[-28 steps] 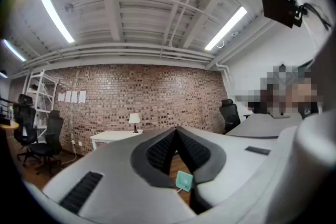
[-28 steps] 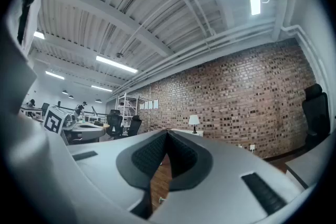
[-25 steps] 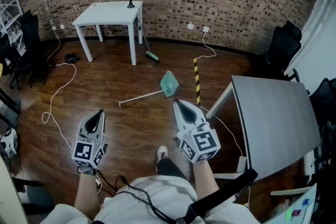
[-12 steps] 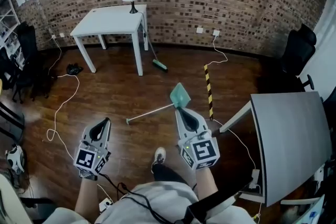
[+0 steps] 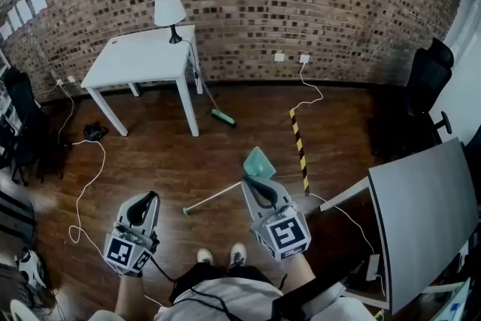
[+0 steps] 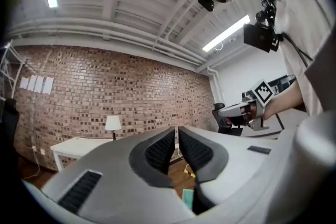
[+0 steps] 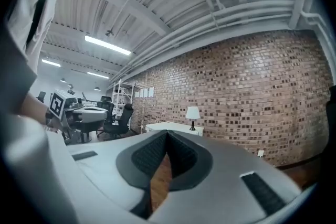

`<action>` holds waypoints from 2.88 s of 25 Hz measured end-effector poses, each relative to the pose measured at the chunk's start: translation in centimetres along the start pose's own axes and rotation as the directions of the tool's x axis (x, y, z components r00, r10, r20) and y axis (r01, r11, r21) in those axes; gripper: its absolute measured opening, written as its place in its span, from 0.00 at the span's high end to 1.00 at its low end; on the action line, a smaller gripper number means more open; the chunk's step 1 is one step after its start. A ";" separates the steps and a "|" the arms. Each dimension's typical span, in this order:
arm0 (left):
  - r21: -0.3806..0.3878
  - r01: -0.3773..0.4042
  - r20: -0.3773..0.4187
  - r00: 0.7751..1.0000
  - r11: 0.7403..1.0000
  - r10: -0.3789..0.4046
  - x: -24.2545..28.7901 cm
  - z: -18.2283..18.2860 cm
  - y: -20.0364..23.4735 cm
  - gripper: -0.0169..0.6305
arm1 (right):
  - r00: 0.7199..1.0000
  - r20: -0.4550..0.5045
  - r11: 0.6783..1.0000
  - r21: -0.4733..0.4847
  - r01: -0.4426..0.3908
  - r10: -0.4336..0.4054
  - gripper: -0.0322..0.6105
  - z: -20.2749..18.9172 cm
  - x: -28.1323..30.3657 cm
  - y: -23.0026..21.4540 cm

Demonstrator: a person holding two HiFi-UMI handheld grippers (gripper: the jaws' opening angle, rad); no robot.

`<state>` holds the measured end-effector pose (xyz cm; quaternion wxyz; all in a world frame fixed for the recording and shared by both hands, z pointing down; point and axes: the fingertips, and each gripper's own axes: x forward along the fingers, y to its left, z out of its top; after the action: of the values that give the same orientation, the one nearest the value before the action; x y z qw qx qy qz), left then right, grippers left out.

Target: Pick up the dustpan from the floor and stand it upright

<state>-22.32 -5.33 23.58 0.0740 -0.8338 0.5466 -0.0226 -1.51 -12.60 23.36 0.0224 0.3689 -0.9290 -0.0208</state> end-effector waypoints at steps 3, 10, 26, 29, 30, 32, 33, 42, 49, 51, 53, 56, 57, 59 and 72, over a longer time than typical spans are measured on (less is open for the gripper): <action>0.022 0.039 -0.040 0.998 0.999 -0.038 2.0 -1.5 2.1 0.90 | 0.997 -0.011 0.997 -0.004 0.080 -0.080 0.97 0.3 2.0 -1.9; -0.014 0.126 -0.182 0.975 0.992 -0.126 3.7 -7.7 5.1 0.87 | 0.992 0.001 0.990 0.059 0.125 -0.126 0.92 -0.4 5.0 -3.3; -0.202 0.154 -0.568 0.786 0.967 -0.243 3.1 -45.0 11.3 0.84 | 0.901 -0.433 0.997 0.073 0.027 0.007 0.91 -28.8 14.0 2.3; -0.246 0.176 -0.608 0.738 0.953 -0.294 3.5 -54.1 10.5 0.84 | 0.869 -0.494 0.994 0.090 0.060 -0.008 0.91 -35.5 15.2 2.5; -0.266 0.170 -0.614 0.729 0.949 -0.303 3.6 -56.9 10.5 0.84 | 0.859 -0.512 0.993 0.095 0.073 -0.014 0.91 -38.0 15.5 2.7; -0.290 0.156 -0.639 0.703 0.944 -0.313 3.4 -62.7 10.4 0.83 | 0.841 -0.541 0.991 0.100 0.087 -0.019 0.92 -42.9 15.9 3.2; -0.296 0.152 -0.657 0.684 0.943 -0.317 3.2 -65.8 10.2 0.83 | 0.833 -0.552 0.991 0.098 0.091 -0.022 0.92 -45.0 16.0 3.4; -0.307 0.249 -0.789 0.473 0.918 -0.392 -0.2 -88.8 7.1 0.71 | 0.786 -0.617 0.988 0.144 0.055 0.046 0.97 -58.9 16.9 7.1; -0.212 0.336 -0.845 0.408 0.918 -0.345 -1.7 -100.1 6.0 0.66 | 0.777 -0.626 0.971 0.219 0.099 0.062 0.97 -66.4 16.0 7.9; -0.200 0.363 -0.843 0.410 0.910 -0.349 -1.6 -101.5 5.7 0.65 | 0.775 -0.629 0.969 0.225 0.099 0.067 0.97 -67.9 15.5 8.0; -0.210 0.382 -0.835 0.408 0.900 -0.369 -1.3 -102.6 5.0 0.65 | 0.767 -0.639 0.974 0.208 0.094 0.062 0.97 -69.0 14.7 7.7; -0.230 0.365 -0.832 0.407 0.902 -0.377 -0.5 -103.4 4.7 0.65 | 0.763 -0.644 0.972 0.206 0.112 0.048 0.97 -70.1 13.7 7.1; -0.232 0.364 -0.836 0.399 0.902 -0.376 -0.5 -103.5 4.4 0.69 | 0.761 -0.647 0.969 0.214 0.119 0.049 0.97 -70.2 13.4 7.0; -0.241 0.369 -0.847 0.372 0.898 -0.380 -0.9 -103.3 3.8 0.77 | 0.755 -0.653 0.965 0.229 0.128 0.055 0.97 -69.8 12.8 6.9; -0.212 0.374 -0.834 0.413 0.903 -0.367 2.8 -87.6 3.5 0.78 | 0.829 -0.553 0.947 0.217 0.238 -0.082 0.96 -59.3 10.8 0.8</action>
<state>-34.80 -17.90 109.49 -0.2104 -0.8099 0.3121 -0.4499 -6.51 -20.76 82.86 0.2277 0.4364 -0.8444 0.2113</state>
